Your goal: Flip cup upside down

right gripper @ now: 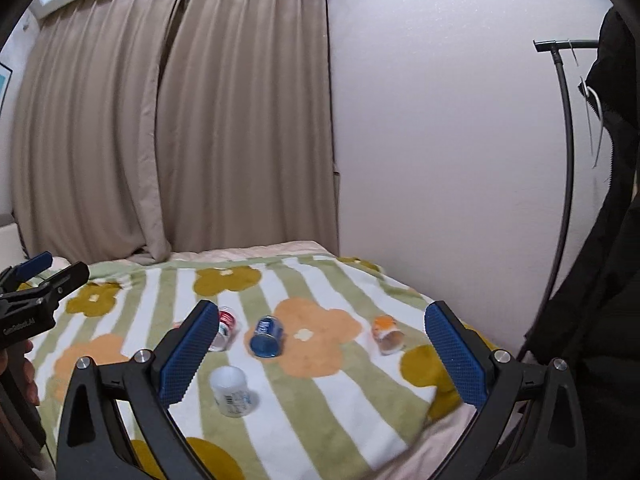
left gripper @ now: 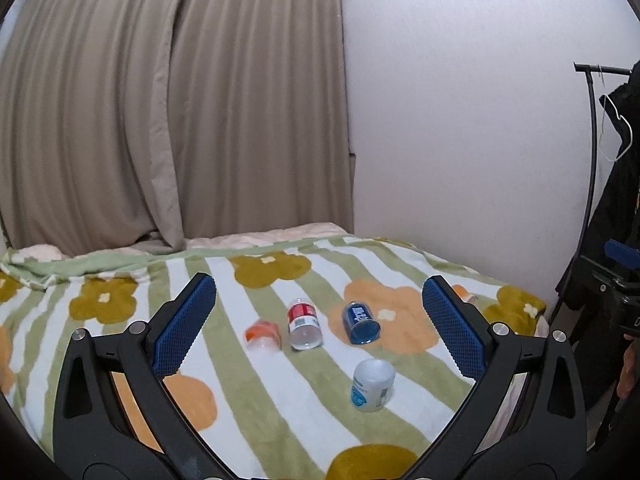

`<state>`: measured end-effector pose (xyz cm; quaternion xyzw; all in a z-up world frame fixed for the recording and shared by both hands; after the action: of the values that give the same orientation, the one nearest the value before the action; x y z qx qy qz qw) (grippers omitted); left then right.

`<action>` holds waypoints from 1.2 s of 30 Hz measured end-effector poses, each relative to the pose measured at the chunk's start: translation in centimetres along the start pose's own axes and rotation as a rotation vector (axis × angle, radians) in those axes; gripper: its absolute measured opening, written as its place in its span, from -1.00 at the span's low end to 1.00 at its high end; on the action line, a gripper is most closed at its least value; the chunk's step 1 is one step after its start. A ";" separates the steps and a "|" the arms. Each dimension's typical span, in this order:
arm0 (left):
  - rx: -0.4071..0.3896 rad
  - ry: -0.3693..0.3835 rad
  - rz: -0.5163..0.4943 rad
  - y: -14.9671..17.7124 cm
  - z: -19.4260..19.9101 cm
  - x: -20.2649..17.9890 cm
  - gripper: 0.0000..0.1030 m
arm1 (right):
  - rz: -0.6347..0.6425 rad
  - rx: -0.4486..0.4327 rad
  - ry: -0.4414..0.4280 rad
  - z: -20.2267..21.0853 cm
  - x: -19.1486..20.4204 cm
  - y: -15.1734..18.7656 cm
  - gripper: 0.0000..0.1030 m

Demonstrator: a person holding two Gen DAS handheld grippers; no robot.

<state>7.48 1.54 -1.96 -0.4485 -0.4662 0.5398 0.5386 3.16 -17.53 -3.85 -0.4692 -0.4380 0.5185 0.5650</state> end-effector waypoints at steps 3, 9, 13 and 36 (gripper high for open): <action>-0.010 0.010 -0.002 -0.2 0.1 -0.4 1.00 | -0.002 -0.004 0.001 0.0 0.2 -0.2 0.99; -0.011 0.021 0.004 -0.2 -0.2 -0.8 1.00 | 0.000 -0.007 0.005 0.2 0.3 -0.3 0.99; -0.010 0.020 0.000 -0.2 -0.2 -0.8 1.00 | -0.002 -0.007 0.006 0.2 0.4 -0.3 0.99; -0.023 0.036 0.001 0.4 0.3 -1.1 1.00 | 0.011 0.005 0.020 -0.6 0.9 -0.6 0.99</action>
<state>7.17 0.45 -2.31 -0.4646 -0.4625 0.5264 0.5414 3.93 -16.69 -3.35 -0.4756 -0.4284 0.5180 0.5675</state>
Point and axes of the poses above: each gripper's, at about its wrist camera, not at the fingertips, and z roughly against the way its jaws point, x to its left, y to its underside, the point moved 5 cm from there along -z, roughly the way its jaws point, and after that the axes turned 2 degrees about -y, right-handed, at the moved point
